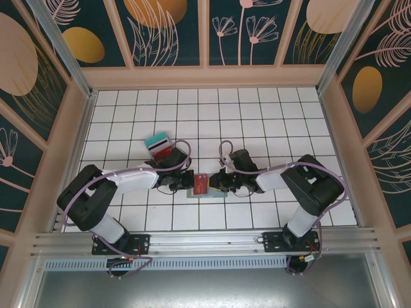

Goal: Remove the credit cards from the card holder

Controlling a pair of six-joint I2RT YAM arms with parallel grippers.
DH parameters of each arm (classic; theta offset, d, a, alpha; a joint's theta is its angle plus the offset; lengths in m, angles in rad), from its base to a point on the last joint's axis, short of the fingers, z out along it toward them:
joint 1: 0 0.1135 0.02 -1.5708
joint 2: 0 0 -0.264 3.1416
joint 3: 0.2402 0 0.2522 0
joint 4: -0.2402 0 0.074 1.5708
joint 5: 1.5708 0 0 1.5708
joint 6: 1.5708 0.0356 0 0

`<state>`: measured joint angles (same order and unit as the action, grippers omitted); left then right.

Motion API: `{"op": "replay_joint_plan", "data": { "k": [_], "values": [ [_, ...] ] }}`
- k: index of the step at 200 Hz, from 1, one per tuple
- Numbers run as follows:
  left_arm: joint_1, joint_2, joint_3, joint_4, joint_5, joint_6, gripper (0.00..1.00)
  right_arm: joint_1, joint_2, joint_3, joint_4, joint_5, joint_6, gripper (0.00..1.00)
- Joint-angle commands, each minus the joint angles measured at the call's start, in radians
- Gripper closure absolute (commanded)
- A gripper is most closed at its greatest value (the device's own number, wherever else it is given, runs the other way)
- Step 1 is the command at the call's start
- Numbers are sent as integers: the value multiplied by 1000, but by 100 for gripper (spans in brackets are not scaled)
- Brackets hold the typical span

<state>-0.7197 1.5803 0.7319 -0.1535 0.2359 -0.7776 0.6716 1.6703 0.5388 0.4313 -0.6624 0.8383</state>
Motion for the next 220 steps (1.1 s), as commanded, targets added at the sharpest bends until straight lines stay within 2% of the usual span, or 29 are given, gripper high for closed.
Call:
{"op": "replay_joint_plan", "data": {
  "k": [1,172,220],
  "values": [
    [-1,59,-22,-58,-33,21,100,-16,-45,-17,10,23,5,84],
    [-1,63,-21,-57,-33,21,100,21,45,44,-19,-17,-24,85],
    [0,63,-20,-57,-33,21,100,21,39,39,-33,-9,-30,95]
  ]
}}
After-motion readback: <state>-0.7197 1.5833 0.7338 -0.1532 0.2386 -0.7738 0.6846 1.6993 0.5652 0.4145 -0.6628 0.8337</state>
